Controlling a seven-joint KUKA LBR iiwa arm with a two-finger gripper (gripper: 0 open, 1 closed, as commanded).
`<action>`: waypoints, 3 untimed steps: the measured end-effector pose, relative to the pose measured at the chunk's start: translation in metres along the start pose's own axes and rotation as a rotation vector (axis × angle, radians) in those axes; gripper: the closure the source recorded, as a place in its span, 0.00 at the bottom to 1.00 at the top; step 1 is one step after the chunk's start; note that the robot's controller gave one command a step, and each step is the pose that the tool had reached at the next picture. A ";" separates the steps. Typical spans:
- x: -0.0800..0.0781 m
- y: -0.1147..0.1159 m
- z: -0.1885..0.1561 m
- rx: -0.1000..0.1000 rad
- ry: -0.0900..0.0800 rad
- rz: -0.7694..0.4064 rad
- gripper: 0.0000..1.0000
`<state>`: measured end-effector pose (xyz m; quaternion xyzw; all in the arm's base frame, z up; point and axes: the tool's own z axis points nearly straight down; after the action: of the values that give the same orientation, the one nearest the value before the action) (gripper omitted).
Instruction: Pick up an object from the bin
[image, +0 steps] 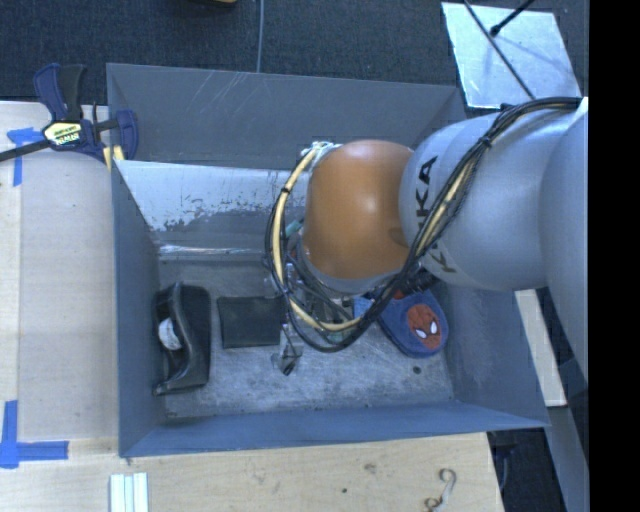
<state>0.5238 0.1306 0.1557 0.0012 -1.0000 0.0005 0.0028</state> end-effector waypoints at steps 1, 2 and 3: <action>-0.043 -0.004 0.089 0.000 -0.004 -0.134 0.00; -0.044 -0.003 0.084 -0.002 -0.010 -0.132 1.00; -0.043 -0.017 -0.037 -0.001 -0.018 -0.176 1.00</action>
Offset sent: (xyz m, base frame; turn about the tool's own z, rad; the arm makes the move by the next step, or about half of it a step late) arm 0.0423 -0.0030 -0.0857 -0.1340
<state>0.5672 0.1136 0.1924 0.0892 -0.9960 -0.0002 -0.0060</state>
